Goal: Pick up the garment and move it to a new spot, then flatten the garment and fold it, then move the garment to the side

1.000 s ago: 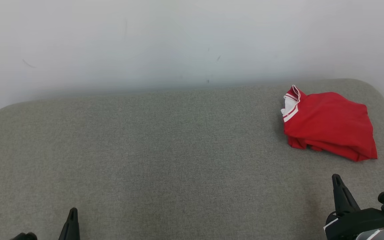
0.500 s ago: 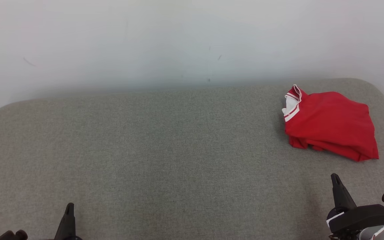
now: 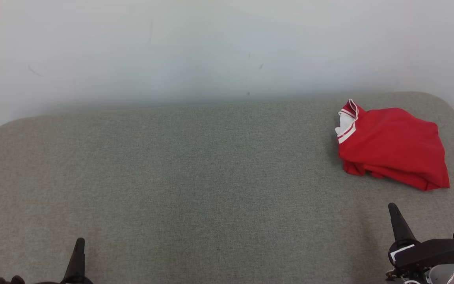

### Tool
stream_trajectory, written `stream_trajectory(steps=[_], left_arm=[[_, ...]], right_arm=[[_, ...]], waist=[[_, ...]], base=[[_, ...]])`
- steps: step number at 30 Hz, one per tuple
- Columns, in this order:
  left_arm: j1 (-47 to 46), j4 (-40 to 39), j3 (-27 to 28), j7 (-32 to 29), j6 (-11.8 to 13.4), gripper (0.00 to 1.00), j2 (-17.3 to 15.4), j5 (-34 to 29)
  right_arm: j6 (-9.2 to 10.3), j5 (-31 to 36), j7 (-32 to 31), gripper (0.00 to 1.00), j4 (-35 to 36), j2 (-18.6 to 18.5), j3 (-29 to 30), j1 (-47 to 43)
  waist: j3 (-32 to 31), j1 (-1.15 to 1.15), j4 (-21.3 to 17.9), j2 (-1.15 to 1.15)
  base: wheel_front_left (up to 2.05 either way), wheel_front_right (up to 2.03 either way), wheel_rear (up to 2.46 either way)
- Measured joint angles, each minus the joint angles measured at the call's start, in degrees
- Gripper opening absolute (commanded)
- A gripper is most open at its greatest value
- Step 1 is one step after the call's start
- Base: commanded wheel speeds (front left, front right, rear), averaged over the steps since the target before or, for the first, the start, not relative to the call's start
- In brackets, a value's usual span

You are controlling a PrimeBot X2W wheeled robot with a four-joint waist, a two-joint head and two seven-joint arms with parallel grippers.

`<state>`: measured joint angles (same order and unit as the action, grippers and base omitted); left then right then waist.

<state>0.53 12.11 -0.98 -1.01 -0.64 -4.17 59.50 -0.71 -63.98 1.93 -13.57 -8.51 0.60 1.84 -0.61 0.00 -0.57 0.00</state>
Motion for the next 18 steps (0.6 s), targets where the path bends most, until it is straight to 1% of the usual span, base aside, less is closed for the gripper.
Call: stream_trajectory(steps=[1, 10, 18], left_arm=[[0.0, 0.1, 0.1, 0.0, -0.5, 0.00, 0.0, 0.6], [-1.2, 1.2, 1.3, -1.3, -1.5, 0.00, 0.4, 7.5], [-2.4, 1.9, 2.5, -2.4, -2.9, 0.00, 0.6, 13.9]], right_arm=[[-0.27, -0.6, -0.2, 0.00, -0.2, 0.1, 0.1, 0.0], [-1.41, -6.6, -2.0, 0.00, -1.0, 1.4, 1.6, 0.2], [-2.63, -11.8, -3.7, 0.00, -1.6, 2.5, 3.1, 1.2]], waist=[[0.0, 0.00, 0.0, 0.00], [0.2, 0.00, 0.1, 0.00], [0.3, 0.00, 0.2, 0.00]], base=[[0.00, 0.00, 0.00], [0.00, 0.00, 0.00], [0.00, 0.00, 0.00]])
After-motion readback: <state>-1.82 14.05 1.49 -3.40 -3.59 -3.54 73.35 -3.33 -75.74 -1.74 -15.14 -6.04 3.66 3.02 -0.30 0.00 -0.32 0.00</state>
